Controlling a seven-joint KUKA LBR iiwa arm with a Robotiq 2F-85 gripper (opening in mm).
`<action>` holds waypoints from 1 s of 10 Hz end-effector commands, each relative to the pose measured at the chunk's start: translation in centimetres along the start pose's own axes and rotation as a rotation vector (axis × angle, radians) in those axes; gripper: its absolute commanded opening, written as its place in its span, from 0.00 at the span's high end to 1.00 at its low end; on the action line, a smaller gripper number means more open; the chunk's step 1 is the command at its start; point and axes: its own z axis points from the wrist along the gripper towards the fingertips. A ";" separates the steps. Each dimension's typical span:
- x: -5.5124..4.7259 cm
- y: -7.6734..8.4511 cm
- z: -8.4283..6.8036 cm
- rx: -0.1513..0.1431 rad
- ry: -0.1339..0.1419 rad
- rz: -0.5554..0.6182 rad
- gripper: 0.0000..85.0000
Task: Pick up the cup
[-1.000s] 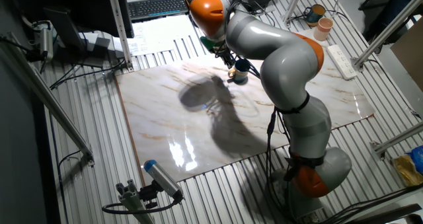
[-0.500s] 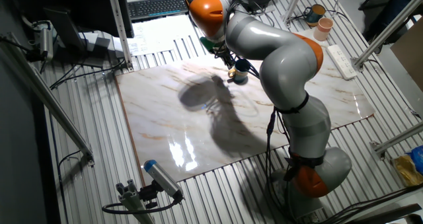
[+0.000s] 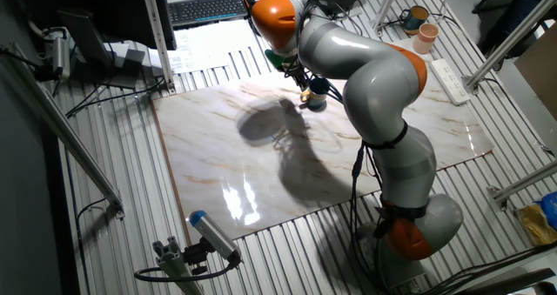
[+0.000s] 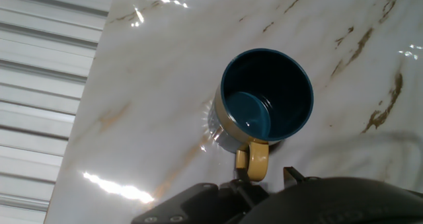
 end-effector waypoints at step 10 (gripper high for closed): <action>-0.4 0.4 0.7 -0.019 -0.006 -0.025 0.60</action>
